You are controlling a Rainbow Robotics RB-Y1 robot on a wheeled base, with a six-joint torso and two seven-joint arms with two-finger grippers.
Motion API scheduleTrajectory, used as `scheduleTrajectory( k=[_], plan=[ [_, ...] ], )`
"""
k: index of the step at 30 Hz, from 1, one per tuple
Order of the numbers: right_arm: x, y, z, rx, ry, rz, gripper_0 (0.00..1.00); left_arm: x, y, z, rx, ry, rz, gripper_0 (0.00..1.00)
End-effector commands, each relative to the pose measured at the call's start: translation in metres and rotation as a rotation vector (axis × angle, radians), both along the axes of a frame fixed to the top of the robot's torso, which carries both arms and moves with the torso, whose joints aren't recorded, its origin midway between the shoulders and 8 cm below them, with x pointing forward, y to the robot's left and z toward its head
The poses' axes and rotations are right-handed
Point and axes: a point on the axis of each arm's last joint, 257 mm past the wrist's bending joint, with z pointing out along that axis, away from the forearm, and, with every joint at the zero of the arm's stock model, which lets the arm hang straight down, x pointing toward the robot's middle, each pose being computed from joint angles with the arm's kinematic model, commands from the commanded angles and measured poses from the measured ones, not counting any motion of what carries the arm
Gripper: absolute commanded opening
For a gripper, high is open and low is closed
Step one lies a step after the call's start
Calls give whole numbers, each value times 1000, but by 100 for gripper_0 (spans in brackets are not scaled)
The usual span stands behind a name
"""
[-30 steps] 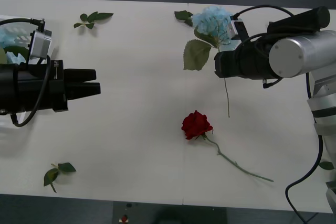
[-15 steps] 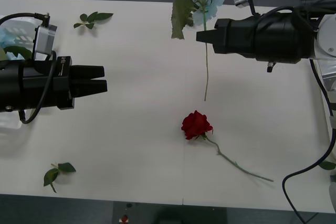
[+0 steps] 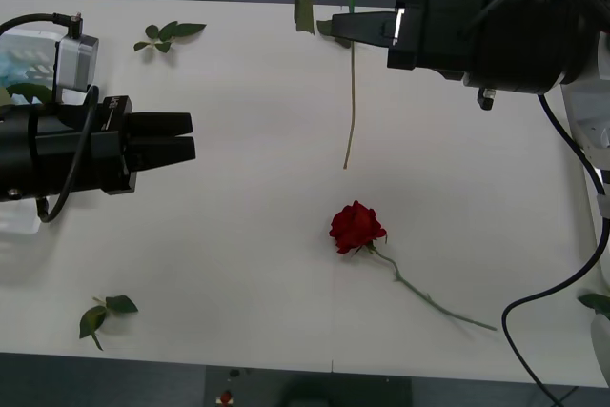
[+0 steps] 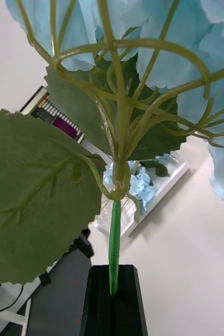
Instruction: Put the red flowers into the right box and the blue flowers into the left box
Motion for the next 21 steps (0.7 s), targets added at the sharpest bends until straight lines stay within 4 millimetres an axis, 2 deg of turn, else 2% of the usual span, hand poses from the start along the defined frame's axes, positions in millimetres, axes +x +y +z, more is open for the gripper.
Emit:
scheduleTrajectory(
  k=[1, 4, 7, 10, 15, 21],
  plan=[
    [-24, 23, 40, 56, -98, 69, 0, -3, -33, 33, -65, 22, -50, 57],
    [-28, 27, 43, 70, -98, 88, 0, 3, -43, 36, -75, 29, -41, 57],
    [-32, 30, 45, 81, -94, 104, 0, 12, -57, 43, -102, 41, -24, 91],
    [-33, 32, 44, 81, -87, 108, 0, 15, -69, 46, -132, 60, -23, 99],
    [-33, 32, 44, 81, -87, 108, 0, 16, -88, 52, -156, 58, -34, 100],
    [-33, 32, 44, 81, -87, 108, 0, 21, -123, 60, -192, 53, -35, 100]
  ],
)
